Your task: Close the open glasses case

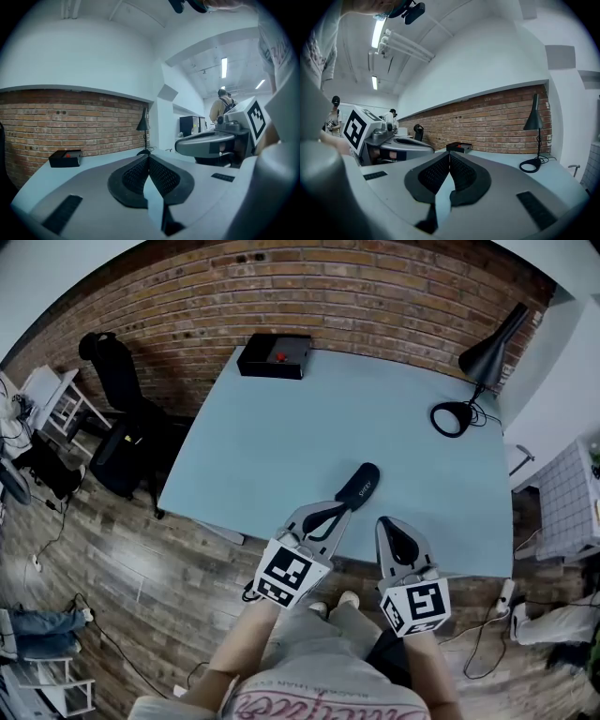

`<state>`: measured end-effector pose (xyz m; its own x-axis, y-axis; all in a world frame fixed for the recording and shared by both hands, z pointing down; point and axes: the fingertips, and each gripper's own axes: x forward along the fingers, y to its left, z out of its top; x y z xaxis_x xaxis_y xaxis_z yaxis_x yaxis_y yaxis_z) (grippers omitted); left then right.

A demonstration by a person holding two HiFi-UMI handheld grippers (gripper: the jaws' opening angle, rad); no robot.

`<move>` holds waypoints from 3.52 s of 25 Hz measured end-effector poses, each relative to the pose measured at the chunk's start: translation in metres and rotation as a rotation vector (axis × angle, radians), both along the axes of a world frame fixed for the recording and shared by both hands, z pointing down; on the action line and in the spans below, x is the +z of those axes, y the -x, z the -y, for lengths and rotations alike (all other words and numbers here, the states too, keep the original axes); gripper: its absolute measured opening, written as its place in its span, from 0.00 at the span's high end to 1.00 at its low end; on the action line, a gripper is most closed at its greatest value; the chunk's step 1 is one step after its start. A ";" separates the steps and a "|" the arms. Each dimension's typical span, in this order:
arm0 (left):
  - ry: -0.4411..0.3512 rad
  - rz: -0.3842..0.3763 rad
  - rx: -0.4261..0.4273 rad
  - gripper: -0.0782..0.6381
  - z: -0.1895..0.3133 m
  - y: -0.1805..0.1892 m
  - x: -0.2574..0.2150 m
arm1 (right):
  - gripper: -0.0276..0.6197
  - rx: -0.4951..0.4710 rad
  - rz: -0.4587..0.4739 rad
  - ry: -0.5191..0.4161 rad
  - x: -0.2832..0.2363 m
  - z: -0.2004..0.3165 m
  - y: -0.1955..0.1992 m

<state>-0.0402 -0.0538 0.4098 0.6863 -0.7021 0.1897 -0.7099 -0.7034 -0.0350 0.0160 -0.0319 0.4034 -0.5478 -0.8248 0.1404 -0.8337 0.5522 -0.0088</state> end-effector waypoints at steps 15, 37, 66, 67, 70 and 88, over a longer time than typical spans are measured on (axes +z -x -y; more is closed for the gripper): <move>0.251 0.141 0.053 0.61 0.091 -0.035 0.088 | 0.93 -0.064 -0.031 0.041 0.029 0.095 -0.027; 0.913 0.186 0.302 0.51 0.134 -0.040 0.222 | 0.93 -0.021 -0.213 0.372 0.180 0.135 -0.019; 0.687 -0.145 0.342 0.52 0.159 -0.076 0.129 | 0.93 0.107 0.035 0.335 0.127 0.168 -0.058; 0.651 -0.164 0.333 0.52 0.162 -0.075 0.116 | 0.93 0.108 0.041 0.296 0.110 0.169 -0.059; 0.542 -0.222 0.311 0.53 0.168 -0.073 0.075 | 0.93 0.107 0.047 0.178 0.061 0.170 -0.060; 0.293 -0.568 0.075 0.54 0.181 -0.044 -0.047 | 0.93 0.082 0.023 0.094 0.005 0.137 -0.031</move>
